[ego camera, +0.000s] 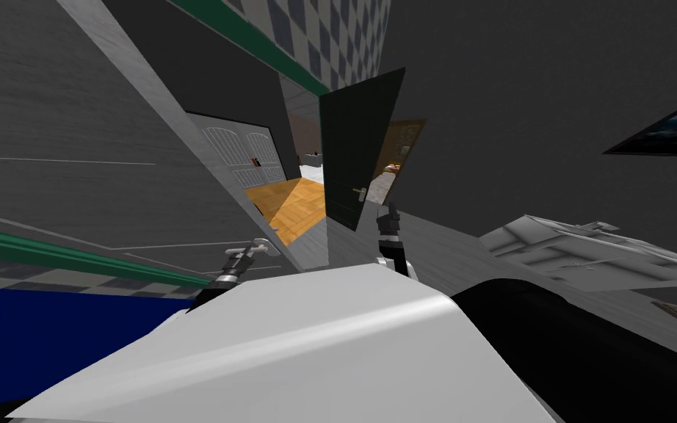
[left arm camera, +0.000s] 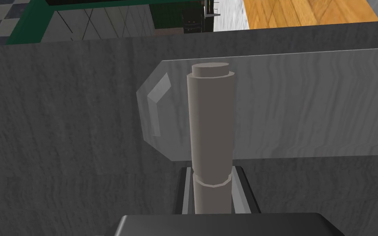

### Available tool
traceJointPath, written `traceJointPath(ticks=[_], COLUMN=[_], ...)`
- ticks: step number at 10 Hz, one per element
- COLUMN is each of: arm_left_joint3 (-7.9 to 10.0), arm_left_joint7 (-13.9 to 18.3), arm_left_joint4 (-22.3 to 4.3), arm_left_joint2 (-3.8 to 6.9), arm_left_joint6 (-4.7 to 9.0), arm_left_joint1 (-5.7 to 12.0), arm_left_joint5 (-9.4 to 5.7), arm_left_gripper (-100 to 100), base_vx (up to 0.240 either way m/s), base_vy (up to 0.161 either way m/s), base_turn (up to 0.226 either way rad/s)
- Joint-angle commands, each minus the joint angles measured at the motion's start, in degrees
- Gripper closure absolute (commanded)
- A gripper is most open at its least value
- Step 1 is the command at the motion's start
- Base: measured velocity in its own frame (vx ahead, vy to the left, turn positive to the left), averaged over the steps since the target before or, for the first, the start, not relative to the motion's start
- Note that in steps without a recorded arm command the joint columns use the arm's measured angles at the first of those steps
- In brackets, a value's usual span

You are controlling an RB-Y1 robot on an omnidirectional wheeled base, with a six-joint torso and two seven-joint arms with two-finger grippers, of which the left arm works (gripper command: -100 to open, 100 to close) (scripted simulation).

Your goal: Pull the door open

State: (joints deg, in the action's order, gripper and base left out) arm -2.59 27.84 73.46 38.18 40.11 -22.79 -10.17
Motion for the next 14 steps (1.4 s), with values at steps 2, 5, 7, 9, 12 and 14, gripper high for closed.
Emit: traceJointPath(ticks=[2, 5, 7, 9, 12, 14], arm_left_joint3=[-0.52, -1.15, -1.87, -2.23, -2.95, -3.28], arm_left_joint7=[1.0, 1.81, 2.63, 3.03, 3.8, 4.15], arm_left_joint4=[-0.25, -0.72, -1.33, -1.67, -2.36, -2.69], arm_left_joint2=[1.74, 3.12, 4.47, 5.1, 6.2, 6.65], arm_left_joint6=[3.68, 7.55, 11.33, 13.9, 17.53, 19.54], arm_left_joint1=[-2.06, -3.83, -5.69, -6.61, -8.34, -9.1], arm_left_joint5=[0.39, 0.88, 1.48, 1.79, 2.41, 2.68], arm_left_gripper=[100, 100, 100, 100, 100, 100], base_vx=[-0.034, -0.025, -0.023, -0.025, -0.018, -0.007], base_vy=[0.014, 0.021, 0.033, 0.02, 0.037, 0.03], base_turn=[0.033, 0.024, 0.026, 0.026, 0.023, 0.02])
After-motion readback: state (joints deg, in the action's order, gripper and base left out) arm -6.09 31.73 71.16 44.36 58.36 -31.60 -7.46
